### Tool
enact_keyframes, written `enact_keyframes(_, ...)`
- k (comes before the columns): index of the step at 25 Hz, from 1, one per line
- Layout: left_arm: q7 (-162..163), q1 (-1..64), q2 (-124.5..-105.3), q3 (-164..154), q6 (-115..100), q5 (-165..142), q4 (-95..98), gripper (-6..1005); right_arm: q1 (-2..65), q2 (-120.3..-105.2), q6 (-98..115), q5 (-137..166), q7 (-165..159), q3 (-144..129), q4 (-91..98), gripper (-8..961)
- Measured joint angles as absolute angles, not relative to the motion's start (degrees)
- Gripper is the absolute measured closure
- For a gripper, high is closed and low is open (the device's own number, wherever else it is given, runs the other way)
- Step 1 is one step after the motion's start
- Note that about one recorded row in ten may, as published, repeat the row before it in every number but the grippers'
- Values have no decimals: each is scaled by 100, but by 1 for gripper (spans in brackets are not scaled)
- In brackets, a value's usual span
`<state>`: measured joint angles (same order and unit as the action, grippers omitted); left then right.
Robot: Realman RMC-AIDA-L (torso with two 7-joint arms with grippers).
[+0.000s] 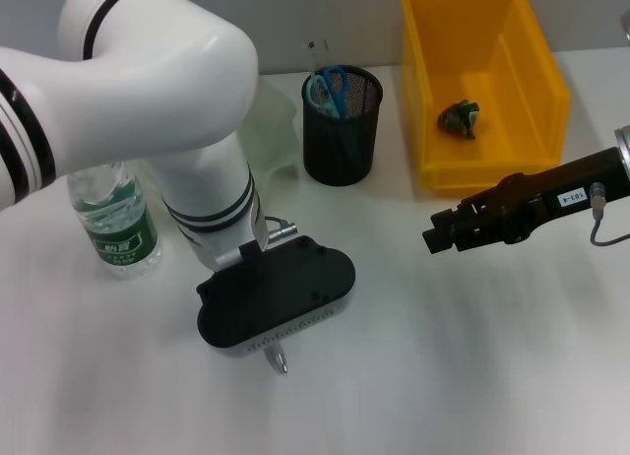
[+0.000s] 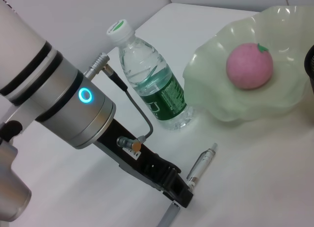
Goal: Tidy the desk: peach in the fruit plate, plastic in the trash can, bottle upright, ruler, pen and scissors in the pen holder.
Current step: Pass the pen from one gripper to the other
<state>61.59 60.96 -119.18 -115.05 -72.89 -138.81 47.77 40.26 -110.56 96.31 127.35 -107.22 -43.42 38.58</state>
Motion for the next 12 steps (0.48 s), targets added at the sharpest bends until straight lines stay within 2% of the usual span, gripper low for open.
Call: enact_keyframes(12,6110,6101,-11918,-11514,-7238,-13846,4717,841,4036,-11056,9626,12781,-10722,-4341,3858,492)
